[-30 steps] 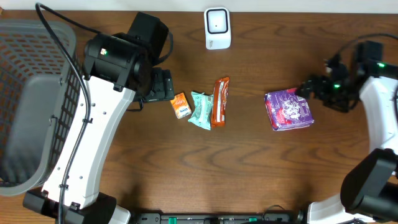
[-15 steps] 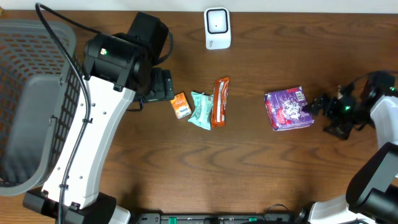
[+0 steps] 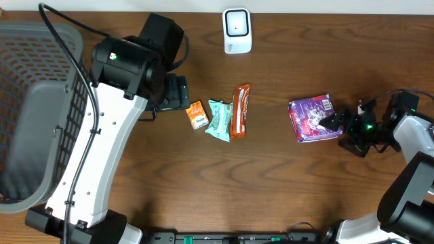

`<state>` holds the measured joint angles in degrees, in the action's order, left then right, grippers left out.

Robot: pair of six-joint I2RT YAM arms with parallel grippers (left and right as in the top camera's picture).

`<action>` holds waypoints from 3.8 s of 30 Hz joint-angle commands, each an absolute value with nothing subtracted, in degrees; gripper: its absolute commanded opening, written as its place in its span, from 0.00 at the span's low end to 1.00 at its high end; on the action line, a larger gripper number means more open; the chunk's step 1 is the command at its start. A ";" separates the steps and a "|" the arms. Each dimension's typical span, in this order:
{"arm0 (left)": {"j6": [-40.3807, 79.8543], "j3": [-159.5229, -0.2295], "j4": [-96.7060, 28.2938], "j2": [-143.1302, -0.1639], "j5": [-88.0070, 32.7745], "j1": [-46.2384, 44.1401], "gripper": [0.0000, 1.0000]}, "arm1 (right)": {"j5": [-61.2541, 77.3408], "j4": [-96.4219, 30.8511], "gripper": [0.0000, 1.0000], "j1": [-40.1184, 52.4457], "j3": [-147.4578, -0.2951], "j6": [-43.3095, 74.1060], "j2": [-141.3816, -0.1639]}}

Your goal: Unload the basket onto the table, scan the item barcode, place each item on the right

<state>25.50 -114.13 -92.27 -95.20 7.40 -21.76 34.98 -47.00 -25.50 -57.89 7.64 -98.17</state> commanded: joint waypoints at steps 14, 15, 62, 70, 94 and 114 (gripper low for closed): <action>25.74 -114.61 -95.11 -95.20 7.49 -21.61 0.98 | 32.47 -44.64 0.99 -25.67 -57.58 8.12 -97.08; 25.74 -114.61 -95.11 -95.20 7.49 -21.61 0.98 | 32.47 -44.64 0.99 -25.67 -57.58 8.12 -97.08; 25.74 -114.61 -95.11 -95.20 7.49 -21.61 0.98 | 27.68 -39.70 0.01 -19.55 -59.57 12.88 -96.95; 25.74 -114.61 -95.11 -95.20 7.49 -21.61 0.98 | -13.87 -60.77 0.01 -6.39 -77.65 25.21 -96.95; 25.74 -114.61 -95.11 -95.20 7.49 -21.61 0.98 | -30.00 -46.30 0.29 22.31 -61.71 38.52 -100.29; 25.74 -114.61 -95.11 -95.20 7.49 -21.61 0.98 | -10.15 -58.81 0.86 14.41 -86.50 21.52 -96.73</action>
